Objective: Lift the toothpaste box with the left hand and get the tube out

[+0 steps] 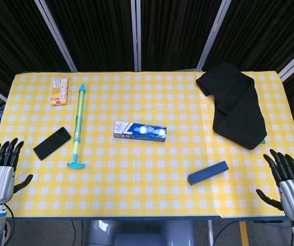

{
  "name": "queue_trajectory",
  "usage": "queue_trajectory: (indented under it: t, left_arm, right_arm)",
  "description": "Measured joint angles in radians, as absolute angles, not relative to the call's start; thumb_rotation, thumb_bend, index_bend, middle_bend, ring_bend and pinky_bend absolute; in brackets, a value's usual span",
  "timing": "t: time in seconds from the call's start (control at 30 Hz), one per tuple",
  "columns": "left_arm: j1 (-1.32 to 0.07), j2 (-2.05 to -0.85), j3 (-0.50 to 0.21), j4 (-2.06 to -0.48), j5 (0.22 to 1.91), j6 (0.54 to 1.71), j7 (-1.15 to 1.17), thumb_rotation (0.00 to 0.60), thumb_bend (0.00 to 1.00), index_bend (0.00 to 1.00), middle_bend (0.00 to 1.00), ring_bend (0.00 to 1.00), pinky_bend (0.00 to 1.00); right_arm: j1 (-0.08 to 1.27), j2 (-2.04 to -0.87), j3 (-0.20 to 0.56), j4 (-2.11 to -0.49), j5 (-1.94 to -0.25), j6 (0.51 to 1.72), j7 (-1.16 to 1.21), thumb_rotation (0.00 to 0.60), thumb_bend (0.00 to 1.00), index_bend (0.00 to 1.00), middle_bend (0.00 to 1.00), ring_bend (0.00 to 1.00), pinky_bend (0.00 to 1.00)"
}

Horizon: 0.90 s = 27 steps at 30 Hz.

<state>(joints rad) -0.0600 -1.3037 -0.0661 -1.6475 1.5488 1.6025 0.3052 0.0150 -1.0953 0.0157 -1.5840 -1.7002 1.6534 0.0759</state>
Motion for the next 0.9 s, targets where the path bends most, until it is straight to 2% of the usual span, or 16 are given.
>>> queue_trajectory:
  t: [0.9]
  left_arm:
    - [-0.064,-1.309,-0.063,-1.648,1.554,1.598,0.319,0.6,0.18,0.0,0.0,0.0,0.0]
  right_arm:
    - [0.013,-1.094,0.012,-1.586,-1.703,1.653,0.075,0.6,0.07,0.06,0.0,0.0,0.0]
